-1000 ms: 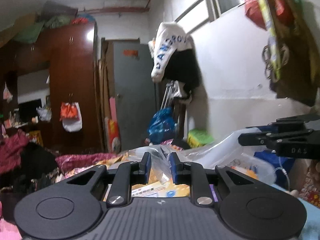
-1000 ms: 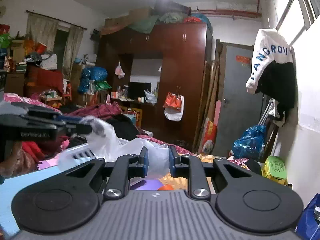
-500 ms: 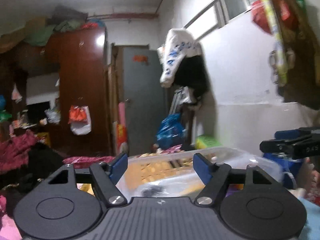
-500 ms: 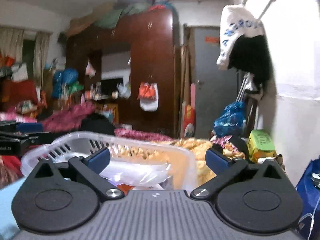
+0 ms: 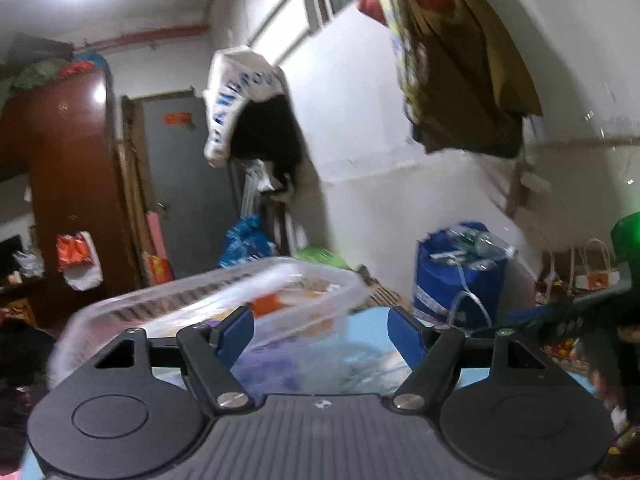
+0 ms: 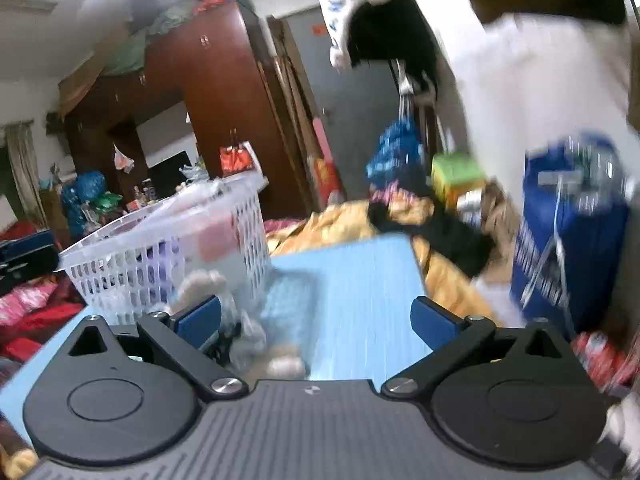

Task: Organize objects
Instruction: 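Grasp the white-and-grey plush toy with both tools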

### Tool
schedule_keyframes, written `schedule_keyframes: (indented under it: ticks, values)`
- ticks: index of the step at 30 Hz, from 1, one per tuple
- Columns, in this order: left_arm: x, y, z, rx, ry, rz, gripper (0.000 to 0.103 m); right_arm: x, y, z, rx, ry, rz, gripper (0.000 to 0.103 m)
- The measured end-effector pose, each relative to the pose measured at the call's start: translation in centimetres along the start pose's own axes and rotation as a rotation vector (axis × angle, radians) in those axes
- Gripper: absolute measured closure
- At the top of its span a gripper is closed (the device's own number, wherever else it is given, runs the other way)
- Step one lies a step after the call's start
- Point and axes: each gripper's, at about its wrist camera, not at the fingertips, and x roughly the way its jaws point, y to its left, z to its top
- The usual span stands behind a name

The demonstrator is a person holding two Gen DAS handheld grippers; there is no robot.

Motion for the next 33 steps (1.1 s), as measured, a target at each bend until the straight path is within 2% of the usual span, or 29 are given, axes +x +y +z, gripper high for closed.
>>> schedule_keyframes:
  ticks: [5, 8, 10, 12, 15, 18, 25, 29, 31, 33]
  values:
    - [2.9, -2.9, 0.1, 0.009, 0.056, -0.039, 0.027, 0.8, 0.0, -0.6, 0.004, 0.038, -0.014, 0.009]
    - [4.5, -3.9, -0.1, 0.015, 0.084, -0.049, 0.033, 0.1, -0.7, -1.4, 0.016, 0.027, -0.015, 0.017]
    - [5.1, -4.3, -0.6, 0.026, 0.107, -0.038, 0.044, -0.3, -1.2, -1.7, 0.023, 0.029, -0.02, 0.021]
    - [5.6, -4.2, -1.1, 0.016, 0.129, -0.024, 0.07, -0.5, -1.6, -1.8, 0.041, 0.028, -0.014, 0.023]
    - [5.3, -3.8, -1.6, -0.012, 0.127, -0.021, 0.078, -0.1, -1.3, -1.8, 0.044, 0.041, 0.006, 0.028]
    - [4.2, -3.0, -2.4, -0.054, 0.116, -0.018, 0.079, 0.9, -0.4, -2.0, 0.047, 0.063, 0.035, 0.033]
    - [2.9, -1.4, -4.1, -0.135, 0.109, -0.031, 0.078, 2.4, 2.3, -2.9, 0.061, 0.1, 0.122, 0.052]
    - [2.8, -0.9, -4.7, -0.16, 0.121, -0.039, 0.077, 2.5, 3.6, -3.1, 0.018, 0.085, 0.111, 0.078]
    - [2.6, -0.6, -5.1, -0.173, 0.116, -0.043, 0.077, 2.0, 4.2, -3.3, -0.015, 0.058, 0.1, 0.085]
    - [2.6, -0.5, -5.5, -0.185, 0.125, -0.047, 0.077, 1.4, 4.8, -3.3, -0.044, 0.04, 0.095, 0.086]
